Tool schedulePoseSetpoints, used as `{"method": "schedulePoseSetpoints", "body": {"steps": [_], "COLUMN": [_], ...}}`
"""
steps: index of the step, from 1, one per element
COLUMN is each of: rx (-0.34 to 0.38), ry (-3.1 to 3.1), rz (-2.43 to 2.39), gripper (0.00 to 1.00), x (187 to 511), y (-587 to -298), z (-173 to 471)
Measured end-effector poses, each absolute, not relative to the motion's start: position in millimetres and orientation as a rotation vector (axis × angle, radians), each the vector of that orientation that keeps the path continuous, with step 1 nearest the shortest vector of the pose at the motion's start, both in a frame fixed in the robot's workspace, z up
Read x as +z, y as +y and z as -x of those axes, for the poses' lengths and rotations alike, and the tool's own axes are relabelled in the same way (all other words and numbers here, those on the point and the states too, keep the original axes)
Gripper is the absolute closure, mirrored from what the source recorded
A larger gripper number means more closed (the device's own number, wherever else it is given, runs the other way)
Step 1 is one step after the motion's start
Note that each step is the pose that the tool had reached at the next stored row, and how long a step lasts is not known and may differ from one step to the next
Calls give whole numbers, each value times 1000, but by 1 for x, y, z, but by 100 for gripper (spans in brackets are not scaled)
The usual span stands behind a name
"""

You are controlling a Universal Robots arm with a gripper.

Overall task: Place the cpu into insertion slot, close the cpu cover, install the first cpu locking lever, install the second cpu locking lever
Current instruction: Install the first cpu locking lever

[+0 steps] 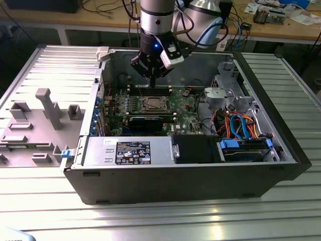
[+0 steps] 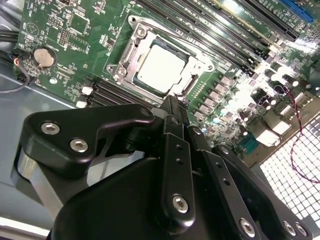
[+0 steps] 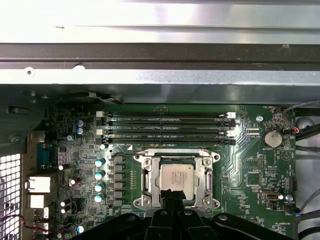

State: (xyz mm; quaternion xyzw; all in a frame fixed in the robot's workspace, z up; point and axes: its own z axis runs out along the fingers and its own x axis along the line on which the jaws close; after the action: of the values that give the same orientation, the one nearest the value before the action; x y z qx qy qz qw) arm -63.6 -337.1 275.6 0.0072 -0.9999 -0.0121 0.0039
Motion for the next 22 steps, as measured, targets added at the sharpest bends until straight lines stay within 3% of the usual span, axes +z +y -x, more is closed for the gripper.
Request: {"method": "schedulePoseSetpoints", "body": {"steps": [22], "rx": [-38], "ry": [-3134], "rz": [-23], "gripper": [89], "x": [276], "y": [-337], "z": [86]}}
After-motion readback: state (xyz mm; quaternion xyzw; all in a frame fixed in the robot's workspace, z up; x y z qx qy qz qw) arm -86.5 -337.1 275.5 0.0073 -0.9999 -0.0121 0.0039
